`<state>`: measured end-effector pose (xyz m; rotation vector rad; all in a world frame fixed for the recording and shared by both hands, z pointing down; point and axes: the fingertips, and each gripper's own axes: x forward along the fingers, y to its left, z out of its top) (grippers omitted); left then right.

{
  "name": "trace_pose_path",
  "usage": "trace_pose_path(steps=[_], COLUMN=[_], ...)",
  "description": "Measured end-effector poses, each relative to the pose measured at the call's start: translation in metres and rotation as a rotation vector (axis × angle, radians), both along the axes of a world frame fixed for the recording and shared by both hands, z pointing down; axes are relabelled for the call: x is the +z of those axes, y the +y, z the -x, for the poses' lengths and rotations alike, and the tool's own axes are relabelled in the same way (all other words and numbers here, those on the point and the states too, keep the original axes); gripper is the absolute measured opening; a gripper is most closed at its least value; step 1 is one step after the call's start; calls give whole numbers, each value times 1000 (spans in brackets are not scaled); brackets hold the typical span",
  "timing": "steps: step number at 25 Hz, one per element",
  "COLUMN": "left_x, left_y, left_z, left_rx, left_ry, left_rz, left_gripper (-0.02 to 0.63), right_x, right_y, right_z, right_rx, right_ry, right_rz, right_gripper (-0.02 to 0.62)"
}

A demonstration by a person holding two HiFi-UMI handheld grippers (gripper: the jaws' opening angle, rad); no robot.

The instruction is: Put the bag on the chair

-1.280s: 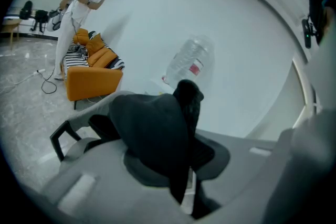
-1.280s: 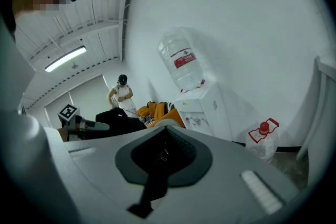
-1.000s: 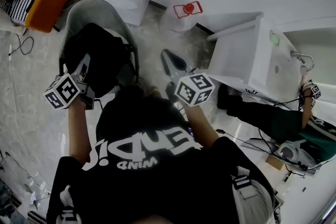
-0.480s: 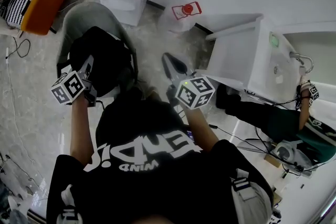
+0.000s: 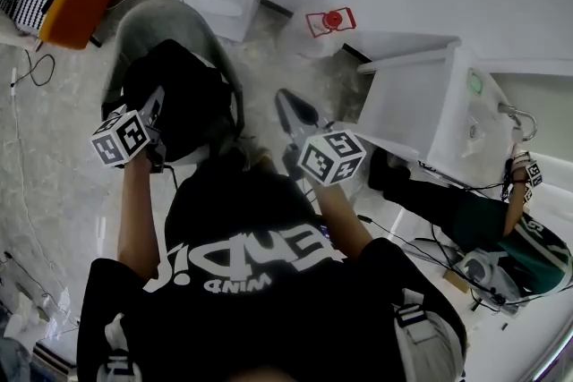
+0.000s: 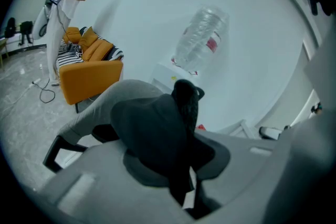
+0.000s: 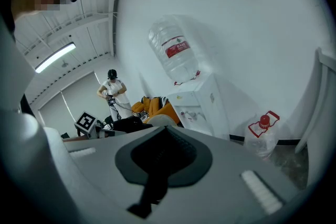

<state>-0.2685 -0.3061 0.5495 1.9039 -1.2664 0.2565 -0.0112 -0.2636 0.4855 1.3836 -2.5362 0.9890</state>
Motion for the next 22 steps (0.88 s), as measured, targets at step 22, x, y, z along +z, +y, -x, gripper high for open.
trace_pose_path(steps=[22], left_x=[73], left_y=[13], left_z=[23], left_rx=[-44], left_ry=[22], left_rz=[120], left_gripper=[84], right_x=[21], right_y=[-10], right_z=[18], right_rx=[-35], right_ry=[19], right_rz=[56], right_gripper=[2])
